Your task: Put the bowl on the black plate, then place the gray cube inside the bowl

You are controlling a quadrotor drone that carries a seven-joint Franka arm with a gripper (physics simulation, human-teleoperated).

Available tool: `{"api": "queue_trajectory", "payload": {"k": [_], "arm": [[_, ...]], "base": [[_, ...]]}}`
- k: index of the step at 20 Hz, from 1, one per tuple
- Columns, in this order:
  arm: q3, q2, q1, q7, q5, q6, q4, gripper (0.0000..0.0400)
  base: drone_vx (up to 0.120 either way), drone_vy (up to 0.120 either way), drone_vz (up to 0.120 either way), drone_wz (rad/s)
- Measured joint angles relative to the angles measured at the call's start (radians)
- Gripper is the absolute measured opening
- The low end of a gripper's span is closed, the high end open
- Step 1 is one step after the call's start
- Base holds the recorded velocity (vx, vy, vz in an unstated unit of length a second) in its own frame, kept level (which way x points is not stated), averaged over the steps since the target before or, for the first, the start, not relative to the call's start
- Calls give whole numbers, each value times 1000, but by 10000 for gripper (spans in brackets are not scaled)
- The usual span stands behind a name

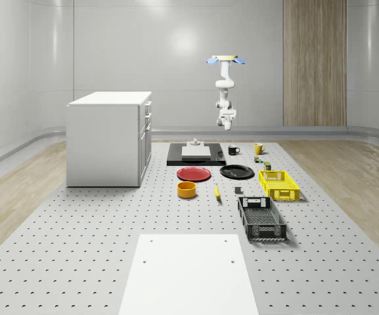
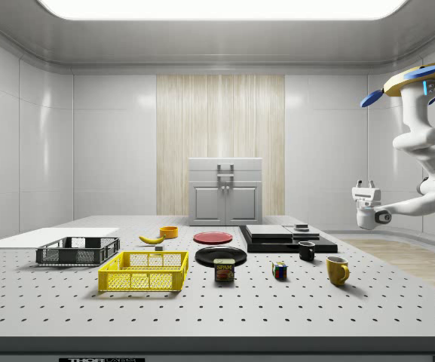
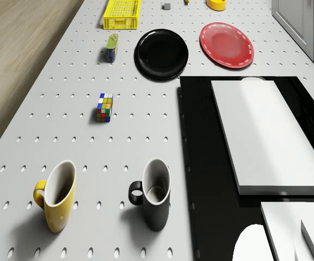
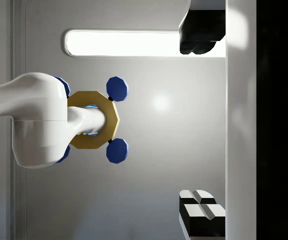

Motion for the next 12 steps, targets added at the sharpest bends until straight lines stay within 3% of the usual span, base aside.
{"api": "queue_trajectory", "payload": {"k": [4, 8, 12], "arm": [[0, -1, 0, 0, 0, 2, 0, 400], [1, -3, -1, 0, 0, 5, -2, 400], [2, -5, -1, 0, -1, 7, -3, 400]], "base": [[0, 0, 0, 0], [110, 90, 0, 0], [120, -110, 0, 0]]}}
